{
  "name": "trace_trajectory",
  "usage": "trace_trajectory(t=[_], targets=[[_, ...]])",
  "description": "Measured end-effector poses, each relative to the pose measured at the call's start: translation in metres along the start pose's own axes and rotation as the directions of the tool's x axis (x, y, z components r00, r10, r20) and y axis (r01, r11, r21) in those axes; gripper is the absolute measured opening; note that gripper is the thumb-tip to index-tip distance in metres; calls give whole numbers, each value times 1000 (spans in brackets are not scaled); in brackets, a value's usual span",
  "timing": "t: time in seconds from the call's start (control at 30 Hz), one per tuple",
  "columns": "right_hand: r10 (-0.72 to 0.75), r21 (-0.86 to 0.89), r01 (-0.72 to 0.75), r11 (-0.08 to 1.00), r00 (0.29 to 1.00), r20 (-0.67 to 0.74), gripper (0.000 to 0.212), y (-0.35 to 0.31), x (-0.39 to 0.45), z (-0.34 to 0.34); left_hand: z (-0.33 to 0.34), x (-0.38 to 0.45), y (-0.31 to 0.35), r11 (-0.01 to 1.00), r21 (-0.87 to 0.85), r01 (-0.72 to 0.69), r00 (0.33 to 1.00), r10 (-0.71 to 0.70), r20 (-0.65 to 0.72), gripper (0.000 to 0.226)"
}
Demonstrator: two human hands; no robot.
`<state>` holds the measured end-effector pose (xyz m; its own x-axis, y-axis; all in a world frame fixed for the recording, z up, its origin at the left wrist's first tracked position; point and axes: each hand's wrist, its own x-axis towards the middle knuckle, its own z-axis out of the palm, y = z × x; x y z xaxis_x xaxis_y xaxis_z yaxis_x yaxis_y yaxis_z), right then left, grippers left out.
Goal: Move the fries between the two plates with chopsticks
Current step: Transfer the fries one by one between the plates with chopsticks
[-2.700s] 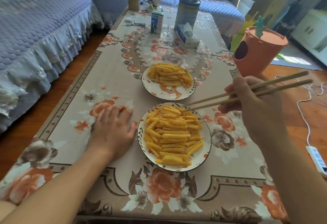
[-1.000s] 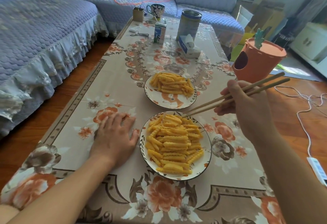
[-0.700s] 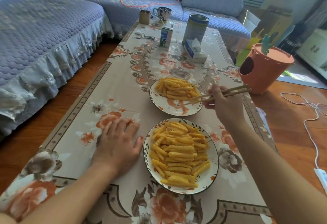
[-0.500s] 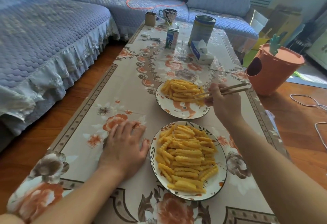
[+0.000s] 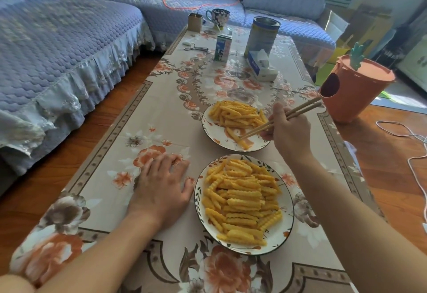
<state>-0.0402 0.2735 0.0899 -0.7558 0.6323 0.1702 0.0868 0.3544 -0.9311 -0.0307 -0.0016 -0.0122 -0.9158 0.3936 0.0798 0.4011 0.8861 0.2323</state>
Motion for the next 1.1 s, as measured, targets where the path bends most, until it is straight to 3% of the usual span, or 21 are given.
trace_trajectory(t=[0.2,0.33,0.73,0.93,1.1], targets=[[-19,96,19,995,1000,2,44,-21,-22,-30,-1,1,1,1000,1,3,1000,-3,1,56],[-39,179,24,984,996,80,43,-46,-57,-69,-2,0,2,1000,6,14,1000,-14,3,56],[-18,135,-9,991,980,196,40,-20,-147,-95,-5,-2,5,1000,2,20,1000,-20,-4,59],[-77,114,59,992,985,156,36,-34,-130,-111,-2,-2,3,1000,6,11,1000,-11,-12,59],[-72,179,66,982,997,29,32,-32,-80,-106,0,-2,2,1000,5,1,1000,-1,-28,56]])
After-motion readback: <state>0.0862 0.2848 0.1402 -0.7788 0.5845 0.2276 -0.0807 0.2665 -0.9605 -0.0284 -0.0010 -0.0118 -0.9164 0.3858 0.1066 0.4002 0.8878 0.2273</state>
